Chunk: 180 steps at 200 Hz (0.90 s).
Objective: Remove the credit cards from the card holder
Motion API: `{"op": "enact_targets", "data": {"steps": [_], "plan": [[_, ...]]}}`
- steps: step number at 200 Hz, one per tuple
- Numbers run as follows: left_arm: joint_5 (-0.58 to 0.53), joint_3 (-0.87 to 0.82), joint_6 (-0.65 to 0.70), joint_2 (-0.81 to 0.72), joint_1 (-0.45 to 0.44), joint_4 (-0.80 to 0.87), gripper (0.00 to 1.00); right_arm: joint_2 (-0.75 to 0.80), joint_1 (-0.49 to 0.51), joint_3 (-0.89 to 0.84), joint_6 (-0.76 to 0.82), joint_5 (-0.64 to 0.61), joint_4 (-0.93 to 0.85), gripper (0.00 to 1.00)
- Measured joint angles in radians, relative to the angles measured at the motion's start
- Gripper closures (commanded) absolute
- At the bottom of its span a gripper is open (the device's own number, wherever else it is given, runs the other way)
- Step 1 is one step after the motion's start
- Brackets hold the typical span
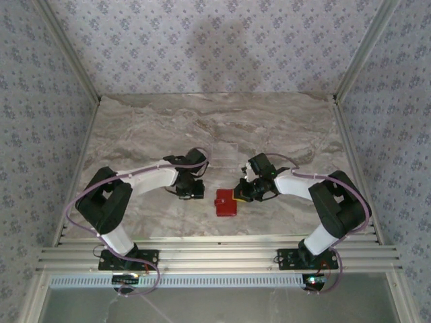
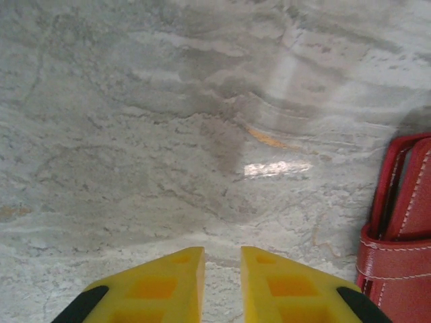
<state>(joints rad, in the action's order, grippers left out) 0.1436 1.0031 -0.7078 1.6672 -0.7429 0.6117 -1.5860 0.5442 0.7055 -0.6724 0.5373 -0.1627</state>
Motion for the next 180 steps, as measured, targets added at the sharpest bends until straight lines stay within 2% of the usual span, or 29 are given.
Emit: {"op": "enact_targets", "data": {"steps": [20,31,61,99,145,180], "plan": [[0.012,0.000,0.000,-0.012,0.002,-0.015,0.70,0.010,0.002,0.002,0.010,-0.017,-0.029,0.81],[0.024,0.000,0.000,-0.016,0.002,-0.021,0.67,0.015,0.002,0.003,0.011,-0.028,-0.047,0.80],[0.041,0.013,0.000,-0.016,-0.014,-0.026,0.66,0.029,0.008,0.005,0.010,-0.049,-0.072,0.90],[0.025,0.169,0.000,0.062,-0.110,0.013,0.66,0.029,0.008,0.008,0.006,-0.050,-0.072,0.99],[0.024,0.264,0.011,0.164,-0.183,0.030,0.60,0.029,0.008,0.008,-0.013,-0.035,-0.048,1.00],[0.019,0.289,0.020,0.222,-0.202,0.057,0.58,0.029,0.007,0.008,-0.020,-0.024,-0.035,1.00]]}}
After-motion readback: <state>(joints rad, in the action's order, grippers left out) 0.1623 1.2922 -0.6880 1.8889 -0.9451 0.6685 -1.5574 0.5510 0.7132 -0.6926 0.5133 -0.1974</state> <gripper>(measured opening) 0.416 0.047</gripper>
